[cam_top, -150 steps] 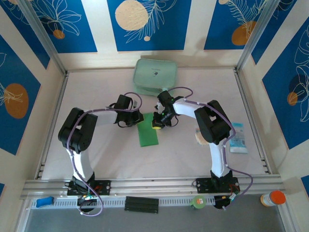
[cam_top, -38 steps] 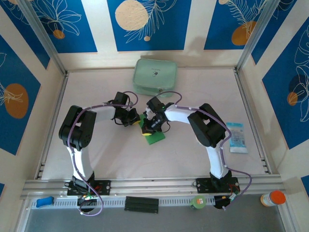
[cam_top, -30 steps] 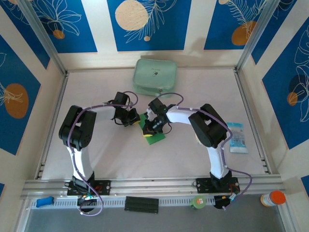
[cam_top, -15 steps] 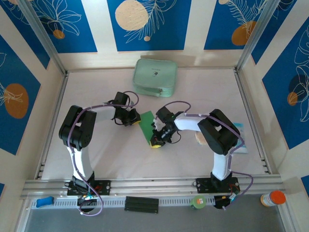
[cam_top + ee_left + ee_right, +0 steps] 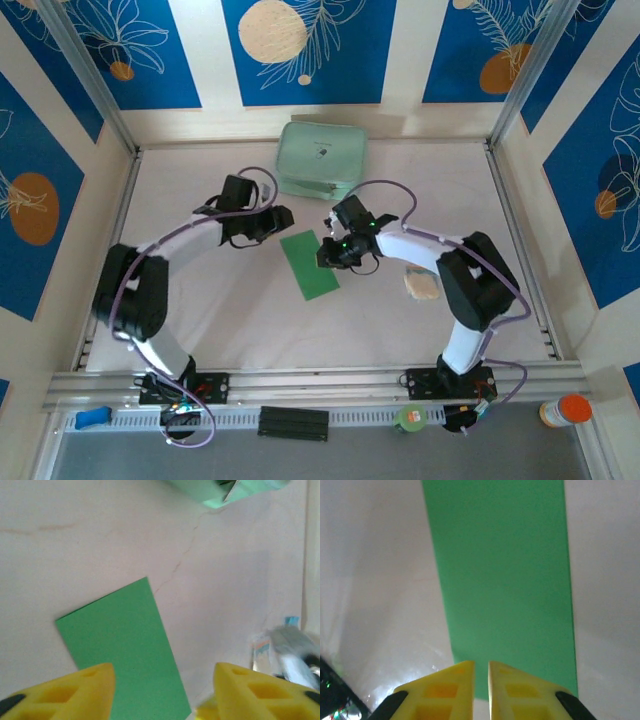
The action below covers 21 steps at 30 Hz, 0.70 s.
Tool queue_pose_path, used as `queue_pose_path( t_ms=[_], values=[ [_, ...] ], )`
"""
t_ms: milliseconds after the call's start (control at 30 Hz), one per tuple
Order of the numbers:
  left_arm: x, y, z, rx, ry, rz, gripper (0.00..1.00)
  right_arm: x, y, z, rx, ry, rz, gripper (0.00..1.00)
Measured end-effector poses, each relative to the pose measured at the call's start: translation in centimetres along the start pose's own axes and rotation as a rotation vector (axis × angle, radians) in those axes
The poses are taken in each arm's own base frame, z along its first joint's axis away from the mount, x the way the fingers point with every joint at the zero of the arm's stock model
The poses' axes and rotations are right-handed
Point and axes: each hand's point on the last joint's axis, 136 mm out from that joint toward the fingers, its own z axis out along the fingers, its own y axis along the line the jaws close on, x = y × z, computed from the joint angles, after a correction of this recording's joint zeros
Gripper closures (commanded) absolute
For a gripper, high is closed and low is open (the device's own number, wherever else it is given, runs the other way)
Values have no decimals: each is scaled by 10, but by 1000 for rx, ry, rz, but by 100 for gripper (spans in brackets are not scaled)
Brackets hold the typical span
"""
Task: Fold a paper plane with a square sheet of paper (pick it up from the middle)
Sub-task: First fold in half a square sheet of paper at the center of the table, then fold the triangle a second time at the center of the table.
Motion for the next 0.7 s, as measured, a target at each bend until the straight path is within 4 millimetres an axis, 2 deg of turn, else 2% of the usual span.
queue_pose_path(
  t_ms=[100,233,367,467,700],
  values=[
    [0,1,-19,-12,-47,-12,30,-7,-3,15,50,7,19,77],
    [11,14,-29,-47,-51,-34,26,-4,-6,30,110,25,61,70],
    [29,29,-30,-72,-31,-67,26,9,-12,40,188,46,132,69],
    [39,36,-27,-81,-8,-88,26,10,-9,41,204,35,206,68],
    [47,36,-22,-50,28,-116,26,9,-9,43,211,7,389,69]
  ],
)
